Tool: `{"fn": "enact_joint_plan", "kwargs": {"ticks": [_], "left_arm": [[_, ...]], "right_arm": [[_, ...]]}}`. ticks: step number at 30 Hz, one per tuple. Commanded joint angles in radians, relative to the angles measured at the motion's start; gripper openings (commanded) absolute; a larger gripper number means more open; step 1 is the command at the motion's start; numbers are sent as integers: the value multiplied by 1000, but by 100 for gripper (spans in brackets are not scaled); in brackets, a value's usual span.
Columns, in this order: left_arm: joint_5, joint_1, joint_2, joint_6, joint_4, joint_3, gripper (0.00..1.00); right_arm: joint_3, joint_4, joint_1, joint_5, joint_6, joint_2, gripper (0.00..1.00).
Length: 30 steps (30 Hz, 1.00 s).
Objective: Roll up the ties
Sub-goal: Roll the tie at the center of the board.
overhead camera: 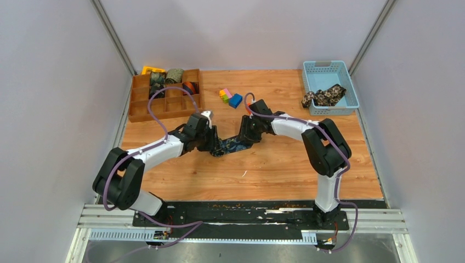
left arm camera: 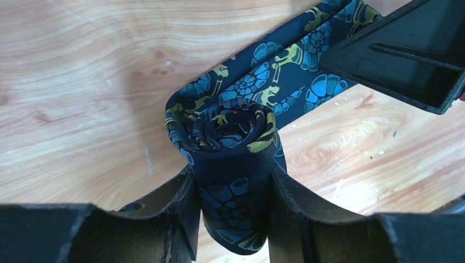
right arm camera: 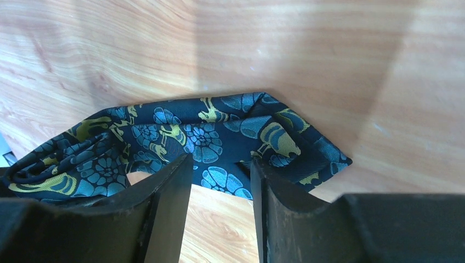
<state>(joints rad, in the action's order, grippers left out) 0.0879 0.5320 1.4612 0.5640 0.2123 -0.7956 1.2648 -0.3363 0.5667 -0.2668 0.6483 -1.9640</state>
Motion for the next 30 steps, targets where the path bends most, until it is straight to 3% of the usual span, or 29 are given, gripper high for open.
{"fn": "enact_joint_plan", "kwargs": {"ticks": [1,12,20,30], "left_arm": [[108,26,-17,13,-92,19,32],[163,100,-56,28,-122,60,31],[-5,99,-100,-26,21,52,31],[-169,99,-31,-113,225,-55,31]], "right_arm": [[-116,-96,3,138,49,72,46],[-335,-132,13,233,94,316,47],[-229,-256,85,331,50,372,58],[-181,-265,115,331,24,385,59]]}}
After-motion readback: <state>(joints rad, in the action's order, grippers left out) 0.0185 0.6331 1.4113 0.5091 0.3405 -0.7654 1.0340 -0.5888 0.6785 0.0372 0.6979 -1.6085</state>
